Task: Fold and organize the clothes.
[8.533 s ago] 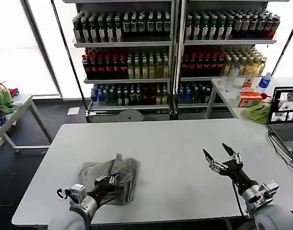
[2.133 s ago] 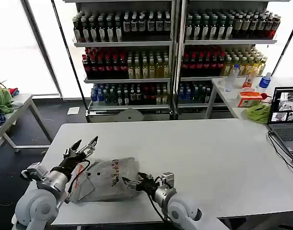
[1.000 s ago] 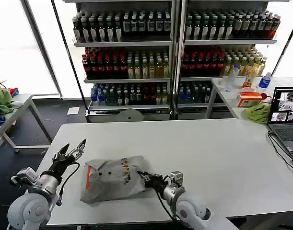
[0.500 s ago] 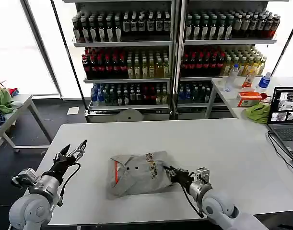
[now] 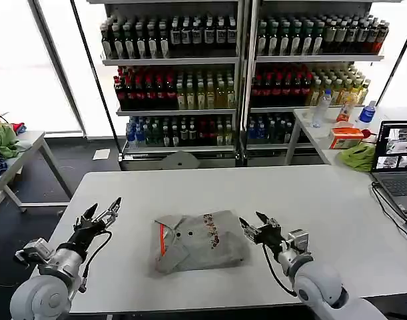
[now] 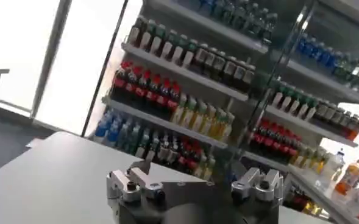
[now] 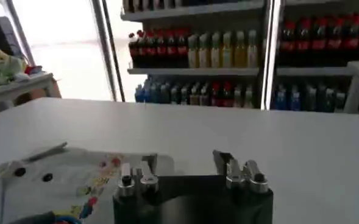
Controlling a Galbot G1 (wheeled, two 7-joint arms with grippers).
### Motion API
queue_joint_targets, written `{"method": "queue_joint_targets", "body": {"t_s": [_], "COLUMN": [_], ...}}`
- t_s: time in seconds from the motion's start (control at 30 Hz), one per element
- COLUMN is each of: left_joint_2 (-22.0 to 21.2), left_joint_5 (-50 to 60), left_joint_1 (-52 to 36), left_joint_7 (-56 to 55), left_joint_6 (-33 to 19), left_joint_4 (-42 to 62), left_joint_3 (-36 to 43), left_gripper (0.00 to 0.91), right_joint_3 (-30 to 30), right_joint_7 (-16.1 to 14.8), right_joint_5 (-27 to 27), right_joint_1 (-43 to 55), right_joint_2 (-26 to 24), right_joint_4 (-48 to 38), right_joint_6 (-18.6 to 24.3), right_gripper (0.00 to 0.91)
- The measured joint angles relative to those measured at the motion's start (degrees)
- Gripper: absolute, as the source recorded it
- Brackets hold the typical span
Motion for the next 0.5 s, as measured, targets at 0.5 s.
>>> {"method": "queue_joint_targets", "body": {"t_s": [0.5], "left_joint_2": [-5.04], "left_joint_5": [7.39], "left_joint_1": [5.94], "left_joint_7": [3.64], "left_joint_6": [-4.87], "left_joint_4": [-3.92], "left_joint_3": [-1.12], "left_gripper": [0.907], "right_joint_3": [10.81], "right_joint_7": [-3.51], "right_joint_5": [-9.49], "right_joint_1": [-8.92], "right_joint_2": [2.01], "right_joint_4": [-0.07], "right_joint_6": [16.26], "right_gripper": [0.907]}}
